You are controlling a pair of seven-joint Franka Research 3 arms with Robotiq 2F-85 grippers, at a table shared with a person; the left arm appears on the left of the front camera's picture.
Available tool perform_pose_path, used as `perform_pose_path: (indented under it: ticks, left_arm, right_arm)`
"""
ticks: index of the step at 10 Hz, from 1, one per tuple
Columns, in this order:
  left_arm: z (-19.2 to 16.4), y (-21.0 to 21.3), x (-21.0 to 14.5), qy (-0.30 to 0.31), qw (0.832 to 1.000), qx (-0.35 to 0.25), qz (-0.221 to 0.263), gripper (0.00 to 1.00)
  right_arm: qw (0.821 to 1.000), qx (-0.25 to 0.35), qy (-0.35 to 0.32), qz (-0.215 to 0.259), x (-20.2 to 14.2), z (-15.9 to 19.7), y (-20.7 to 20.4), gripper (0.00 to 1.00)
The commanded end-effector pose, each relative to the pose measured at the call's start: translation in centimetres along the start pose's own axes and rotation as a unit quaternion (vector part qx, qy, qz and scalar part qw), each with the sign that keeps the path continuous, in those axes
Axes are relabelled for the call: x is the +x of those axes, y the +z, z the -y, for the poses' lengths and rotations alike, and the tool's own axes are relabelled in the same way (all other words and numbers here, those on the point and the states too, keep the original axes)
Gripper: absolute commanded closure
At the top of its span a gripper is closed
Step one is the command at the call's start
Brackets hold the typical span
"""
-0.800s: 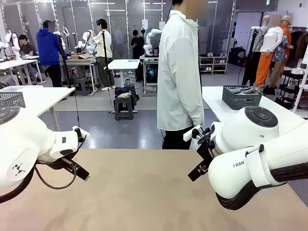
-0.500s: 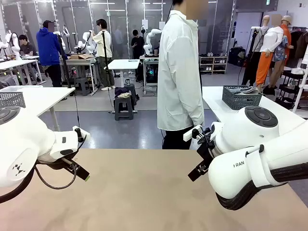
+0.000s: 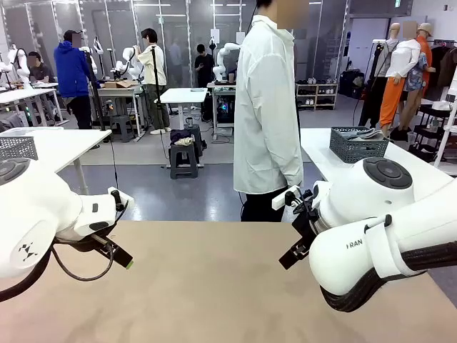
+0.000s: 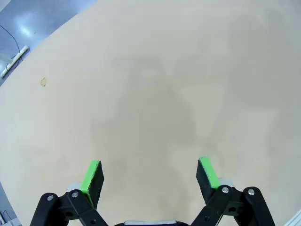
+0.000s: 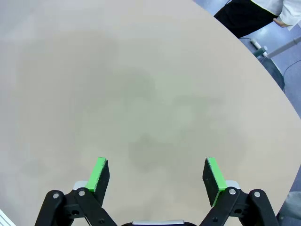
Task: Fold the towels and place them in the basket.
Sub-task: When a person lays out a Towel with hook on the table, fold it in half twice.
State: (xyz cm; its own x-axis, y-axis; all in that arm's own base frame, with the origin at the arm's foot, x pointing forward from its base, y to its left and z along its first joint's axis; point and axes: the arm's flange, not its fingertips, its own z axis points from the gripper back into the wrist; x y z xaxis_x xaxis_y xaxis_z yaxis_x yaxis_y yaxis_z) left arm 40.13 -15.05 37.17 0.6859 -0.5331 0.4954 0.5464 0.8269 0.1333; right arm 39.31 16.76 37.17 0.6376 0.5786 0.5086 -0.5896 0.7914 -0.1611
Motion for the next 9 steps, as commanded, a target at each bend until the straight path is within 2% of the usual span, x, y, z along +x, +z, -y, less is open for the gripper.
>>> perform_pose_path:
  ticks: [1, 5, 7, 9]
  left_arm:
    - [0.0, 0.0, 0.0, 0.0, 1.0, 0.0, 0.0, 0.0]
    - [0.0, 0.0, 0.0, 0.0, 1.0, 0.0, 0.0, 0.0]
    - [-2.7, 1.9, 0.5, -0.01, 0.999, -0.013, 0.033, 0.0]
    - [-6.2, 5.4, 1.6, -0.059, 0.996, -0.034, 0.061, 0.0]
  right_arm:
    - [1.0, 0.0, -0.001, 0.0, 0.0, 0.0, 0.0, 0.0]
    - [1.0, 0.0, 0.0, 0.0, 0.0, 0.0, 0.0, 0.0]
    - [0.999, 0.021, 0.022, 0.013, 0.1, 1.5, 1.8, 0.0]
    - [0.998, 0.034, 0.05, 0.029, 0.6, 4.7, 5.7, 0.0]
